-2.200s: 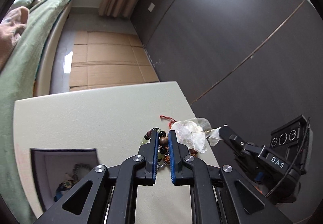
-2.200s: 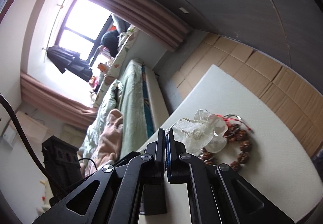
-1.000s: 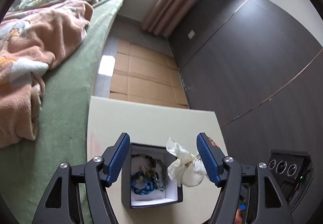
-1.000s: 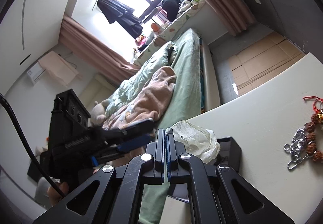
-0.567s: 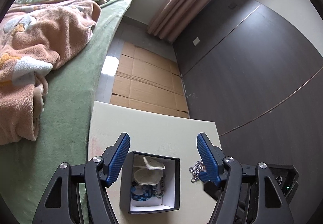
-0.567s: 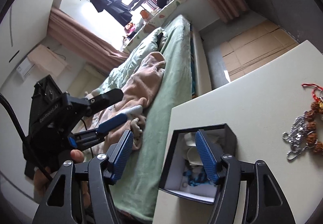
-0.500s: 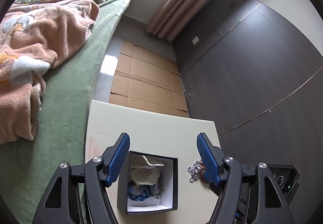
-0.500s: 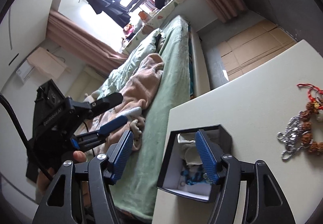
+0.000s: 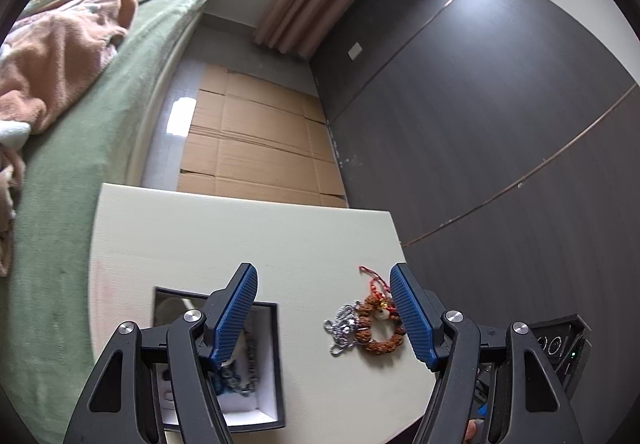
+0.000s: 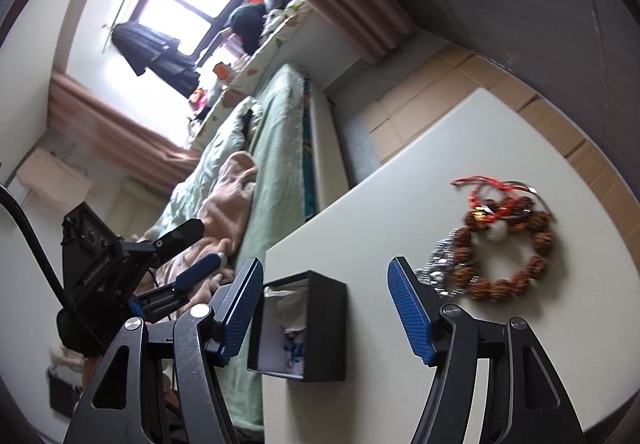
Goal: Organize jewelry
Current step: 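Move the open left gripper over the red-string charm and lower it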
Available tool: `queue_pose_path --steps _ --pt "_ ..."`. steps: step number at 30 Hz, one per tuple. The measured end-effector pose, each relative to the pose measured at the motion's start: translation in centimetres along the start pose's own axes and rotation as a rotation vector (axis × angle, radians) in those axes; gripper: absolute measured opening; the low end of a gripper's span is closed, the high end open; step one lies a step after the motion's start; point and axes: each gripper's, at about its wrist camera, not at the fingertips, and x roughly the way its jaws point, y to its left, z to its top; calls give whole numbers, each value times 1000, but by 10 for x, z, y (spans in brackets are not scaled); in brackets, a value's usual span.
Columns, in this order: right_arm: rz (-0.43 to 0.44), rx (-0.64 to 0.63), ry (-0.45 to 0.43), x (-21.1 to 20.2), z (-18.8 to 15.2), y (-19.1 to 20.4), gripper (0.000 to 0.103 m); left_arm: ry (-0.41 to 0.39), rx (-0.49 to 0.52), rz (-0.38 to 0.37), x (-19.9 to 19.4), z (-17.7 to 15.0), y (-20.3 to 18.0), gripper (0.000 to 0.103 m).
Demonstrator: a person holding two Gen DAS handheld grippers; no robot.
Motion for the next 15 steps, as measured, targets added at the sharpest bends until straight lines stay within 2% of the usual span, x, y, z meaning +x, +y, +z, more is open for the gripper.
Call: queue_pose_path --steps 3,6,13,15 --pt "-25 41 -12 -10 4 -14 67 24 18 -7 15 -2 -14 70" --pt "-54 83 -35 -19 7 -27 87 50 34 -7 30 -7 -26 70" --pt "-144 174 -52 -36 15 -63 87 101 105 -11 70 -21 -53 70" --pt "-146 205 -54 -37 18 -72 87 108 120 -15 81 -24 -59 70"
